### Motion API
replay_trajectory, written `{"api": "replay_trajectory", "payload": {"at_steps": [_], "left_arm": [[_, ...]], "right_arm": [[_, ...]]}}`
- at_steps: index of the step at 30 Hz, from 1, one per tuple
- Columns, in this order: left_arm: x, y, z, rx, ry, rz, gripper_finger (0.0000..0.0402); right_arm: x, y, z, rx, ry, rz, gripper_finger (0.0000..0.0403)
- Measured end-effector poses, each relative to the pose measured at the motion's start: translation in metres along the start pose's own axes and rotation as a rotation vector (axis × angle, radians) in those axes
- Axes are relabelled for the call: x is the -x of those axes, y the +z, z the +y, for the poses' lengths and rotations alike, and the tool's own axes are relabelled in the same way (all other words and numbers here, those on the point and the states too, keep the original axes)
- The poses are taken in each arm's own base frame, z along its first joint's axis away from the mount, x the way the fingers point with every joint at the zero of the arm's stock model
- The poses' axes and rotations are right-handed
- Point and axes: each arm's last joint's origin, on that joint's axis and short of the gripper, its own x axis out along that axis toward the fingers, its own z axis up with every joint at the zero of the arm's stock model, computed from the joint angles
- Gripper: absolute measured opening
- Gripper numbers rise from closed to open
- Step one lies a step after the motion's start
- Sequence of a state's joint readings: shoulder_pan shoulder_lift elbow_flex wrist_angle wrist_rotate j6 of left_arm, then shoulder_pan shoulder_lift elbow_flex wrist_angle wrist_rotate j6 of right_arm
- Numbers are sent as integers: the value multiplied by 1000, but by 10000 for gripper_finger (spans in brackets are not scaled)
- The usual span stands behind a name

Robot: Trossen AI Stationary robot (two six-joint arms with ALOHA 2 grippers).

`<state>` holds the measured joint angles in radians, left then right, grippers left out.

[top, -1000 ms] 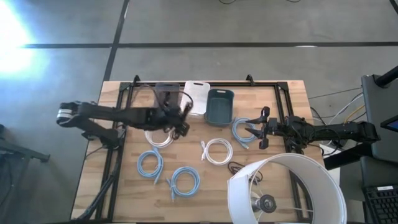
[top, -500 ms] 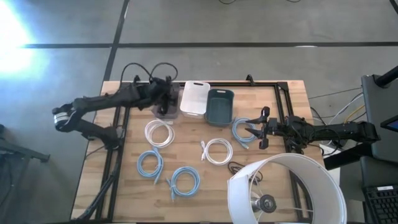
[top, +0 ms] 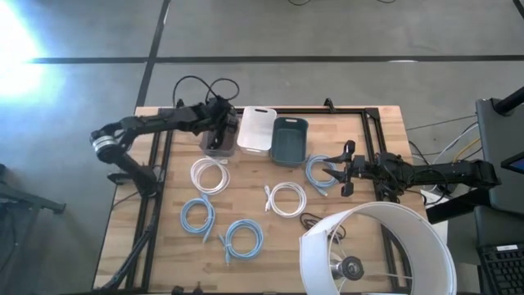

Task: Pick & Place USB Port
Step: Put the top black USB cable into the black bin, then put the black USB cable into the black bin

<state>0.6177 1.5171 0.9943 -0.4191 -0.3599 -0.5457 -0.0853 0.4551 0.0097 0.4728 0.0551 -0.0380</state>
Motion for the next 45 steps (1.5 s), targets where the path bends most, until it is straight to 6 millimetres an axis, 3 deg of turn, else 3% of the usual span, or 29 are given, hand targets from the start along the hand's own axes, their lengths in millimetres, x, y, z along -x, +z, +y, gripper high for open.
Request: {"api": "replay_trajectory", "payload": {"at_steps": [11, 24, 33, 39, 45], "left_arm": [[-35, -16, -6, -96, 49, 102, 82], [-28, -13, -5, -108, 32, 85, 123], [0, -2, -5, -78, -127, 64, 122], [39, 3, -9, -88, -217, -30, 122], [80, -8, -27, -175, -338, -104, 122]], "right_arm": [[0, 0, 0, 0, 0, 1, 150], [0, 0, 0, 0, 0, 2, 150], [0, 0, 0, 0, 0, 3, 150], [0, -1, 0, -8, 2, 5, 150], [0, -1, 0, -53, 4, 5, 150]]}}
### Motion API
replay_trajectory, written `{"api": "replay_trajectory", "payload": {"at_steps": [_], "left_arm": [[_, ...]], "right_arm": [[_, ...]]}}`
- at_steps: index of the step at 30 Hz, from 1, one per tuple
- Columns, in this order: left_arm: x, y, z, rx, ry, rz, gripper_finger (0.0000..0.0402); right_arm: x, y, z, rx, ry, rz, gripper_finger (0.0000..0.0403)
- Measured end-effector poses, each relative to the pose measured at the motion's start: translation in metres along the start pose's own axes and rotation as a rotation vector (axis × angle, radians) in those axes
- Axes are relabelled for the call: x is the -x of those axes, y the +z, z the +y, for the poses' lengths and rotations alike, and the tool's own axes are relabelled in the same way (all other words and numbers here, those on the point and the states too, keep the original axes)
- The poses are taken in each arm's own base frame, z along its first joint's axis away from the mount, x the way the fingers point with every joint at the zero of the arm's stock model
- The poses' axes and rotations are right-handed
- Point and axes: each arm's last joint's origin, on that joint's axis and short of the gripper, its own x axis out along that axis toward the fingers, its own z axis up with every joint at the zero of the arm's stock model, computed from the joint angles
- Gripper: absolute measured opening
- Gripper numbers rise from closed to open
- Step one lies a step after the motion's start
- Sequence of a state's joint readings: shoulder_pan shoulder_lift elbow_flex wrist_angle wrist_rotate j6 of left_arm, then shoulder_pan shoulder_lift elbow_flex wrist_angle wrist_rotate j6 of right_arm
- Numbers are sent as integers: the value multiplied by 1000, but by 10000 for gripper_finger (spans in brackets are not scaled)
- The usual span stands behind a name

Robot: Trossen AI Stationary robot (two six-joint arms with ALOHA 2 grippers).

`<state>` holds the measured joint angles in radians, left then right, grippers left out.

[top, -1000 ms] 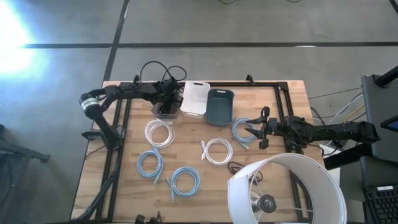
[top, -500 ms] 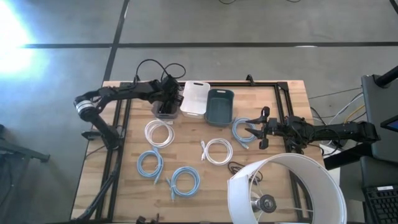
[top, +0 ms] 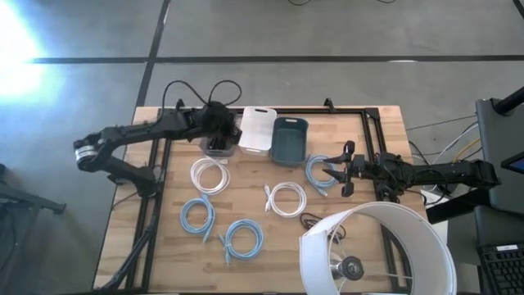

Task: Pick & Place USB Port
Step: Put the black USB cable into the black bin

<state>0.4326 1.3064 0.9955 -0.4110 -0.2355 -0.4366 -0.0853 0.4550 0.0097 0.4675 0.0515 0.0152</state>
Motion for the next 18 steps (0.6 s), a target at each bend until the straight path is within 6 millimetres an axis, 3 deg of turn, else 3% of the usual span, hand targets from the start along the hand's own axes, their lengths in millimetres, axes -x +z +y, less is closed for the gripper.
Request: {"api": "replay_trajectory", "payload": {"at_steps": [10, 18], "left_arm": [[35, -35, -64, -177, -96, -53, 122], [46, -48, -80, -177, -113, -72, 122]], "right_arm": [[0, 0, 5, -83, 122, 6, 150], [2, 5, 15, -127, 203, -41, 137]]}}
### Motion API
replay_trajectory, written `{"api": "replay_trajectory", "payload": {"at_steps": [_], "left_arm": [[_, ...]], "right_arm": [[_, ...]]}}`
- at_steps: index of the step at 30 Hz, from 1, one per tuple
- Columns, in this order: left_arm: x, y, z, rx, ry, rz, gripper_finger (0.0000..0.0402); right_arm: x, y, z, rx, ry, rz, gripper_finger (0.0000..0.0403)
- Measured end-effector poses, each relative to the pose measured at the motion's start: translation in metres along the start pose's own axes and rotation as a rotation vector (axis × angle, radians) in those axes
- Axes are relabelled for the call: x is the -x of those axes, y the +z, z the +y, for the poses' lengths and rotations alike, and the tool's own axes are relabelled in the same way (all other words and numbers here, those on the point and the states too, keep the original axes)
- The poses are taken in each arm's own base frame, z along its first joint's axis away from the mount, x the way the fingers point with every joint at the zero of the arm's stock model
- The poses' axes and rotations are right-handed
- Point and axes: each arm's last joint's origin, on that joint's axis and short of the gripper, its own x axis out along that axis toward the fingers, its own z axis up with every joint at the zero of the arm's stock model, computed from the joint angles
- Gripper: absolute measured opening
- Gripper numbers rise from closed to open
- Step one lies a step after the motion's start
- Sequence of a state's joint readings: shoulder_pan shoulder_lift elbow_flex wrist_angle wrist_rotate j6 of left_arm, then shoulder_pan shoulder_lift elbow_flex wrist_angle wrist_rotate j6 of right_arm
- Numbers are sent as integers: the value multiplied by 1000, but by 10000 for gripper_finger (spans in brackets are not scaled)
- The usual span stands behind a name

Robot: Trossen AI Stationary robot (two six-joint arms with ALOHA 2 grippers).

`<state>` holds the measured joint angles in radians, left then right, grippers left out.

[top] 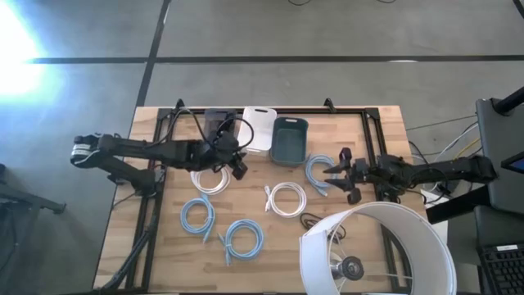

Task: Pick & Place USB Port
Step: Put the black USB cable into the black bin

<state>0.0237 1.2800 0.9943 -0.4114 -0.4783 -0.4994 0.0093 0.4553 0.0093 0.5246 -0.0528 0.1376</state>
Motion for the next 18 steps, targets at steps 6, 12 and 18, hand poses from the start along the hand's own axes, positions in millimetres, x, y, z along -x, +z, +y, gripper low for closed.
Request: {"api": "replay_trajectory", "payload": {"at_steps": [6, 12, 18], "left_arm": [[0, 0, 1, 1, 23, -13, 122], [0, 1, 1, 1, 32, -18, 122], [0, 1, 1, -6, 32, -19, 122]], "right_arm": [[-4, -1, 6, -46, 3, -11, 125], [-18, 1, 7, -65, -59, 58, 136], [-47, 17, 11, -86, -78, 292, 153]]}}
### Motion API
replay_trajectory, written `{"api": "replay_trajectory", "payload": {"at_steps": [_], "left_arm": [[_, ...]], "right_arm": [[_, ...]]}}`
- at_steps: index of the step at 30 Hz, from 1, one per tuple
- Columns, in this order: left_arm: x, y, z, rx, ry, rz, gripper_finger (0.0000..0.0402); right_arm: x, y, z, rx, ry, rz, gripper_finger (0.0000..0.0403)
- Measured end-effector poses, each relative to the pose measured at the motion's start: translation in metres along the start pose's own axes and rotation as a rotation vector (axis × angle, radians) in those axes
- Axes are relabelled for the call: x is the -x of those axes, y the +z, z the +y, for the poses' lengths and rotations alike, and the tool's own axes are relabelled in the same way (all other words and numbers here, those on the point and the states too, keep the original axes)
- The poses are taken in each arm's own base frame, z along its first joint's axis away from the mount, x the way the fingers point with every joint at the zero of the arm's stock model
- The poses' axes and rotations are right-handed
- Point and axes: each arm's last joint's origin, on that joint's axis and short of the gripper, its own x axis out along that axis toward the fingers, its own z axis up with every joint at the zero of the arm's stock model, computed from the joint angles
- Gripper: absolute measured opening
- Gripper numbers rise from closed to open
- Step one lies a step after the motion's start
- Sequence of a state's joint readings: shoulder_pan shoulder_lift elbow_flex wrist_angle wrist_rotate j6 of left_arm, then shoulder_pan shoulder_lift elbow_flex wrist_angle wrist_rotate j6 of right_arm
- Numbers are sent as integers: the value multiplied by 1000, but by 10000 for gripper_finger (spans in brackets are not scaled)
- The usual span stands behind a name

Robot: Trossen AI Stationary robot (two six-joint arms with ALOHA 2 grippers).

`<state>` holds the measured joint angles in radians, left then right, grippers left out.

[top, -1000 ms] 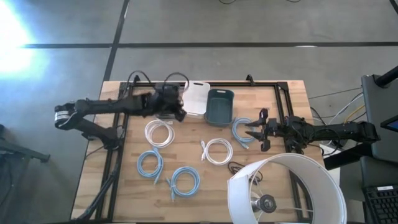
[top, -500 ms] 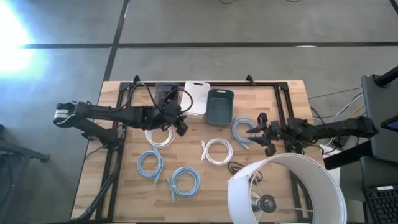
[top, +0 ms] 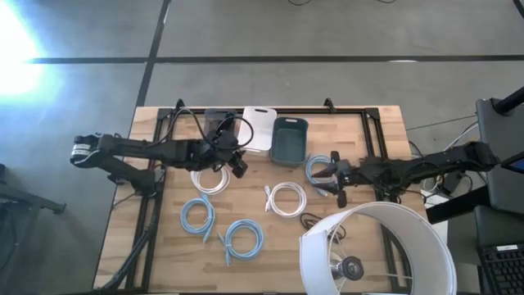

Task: Pick & Place USB Port
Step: Put the black USB cable into the black bin

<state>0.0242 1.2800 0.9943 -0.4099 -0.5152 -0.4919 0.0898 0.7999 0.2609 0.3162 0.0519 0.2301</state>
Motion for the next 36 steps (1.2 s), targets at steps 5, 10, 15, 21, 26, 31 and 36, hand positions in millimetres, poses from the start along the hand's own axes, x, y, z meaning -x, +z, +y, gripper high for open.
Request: {"api": "replay_trajectory", "payload": {"at_steps": [5, 10, 15, 21, 26, 31, 36], "left_arm": [[0, 0, 0, -1, 0, 0, 122], [0, 0, 0, -1, 0, 0, 122], [0, 0, 0, -2, 1, 1, 122], [0, 0, 0, -2, 1, 2, 122], [0, -1, 0, -3, 1, 3, 122], [0, -1, 0, -2, 1, 3, 122], [0, -1, 0, -3, 2, 3, 122]], "right_arm": [[-15, 19, 5, -102, -92, 315, 160], [-26, 29, 15, -107, -133, 599, 153], [-46, 28, 31, -93, -107, 705, 141], [-70, 7, 45, -169, -53, 866, 142], [-81, -9, 52, -210, -20, 974, 148], [-90, -21, 52, -262, -47, 1037, 145], [-95, -33, 52, -303, -36, 1106, 138]]}}
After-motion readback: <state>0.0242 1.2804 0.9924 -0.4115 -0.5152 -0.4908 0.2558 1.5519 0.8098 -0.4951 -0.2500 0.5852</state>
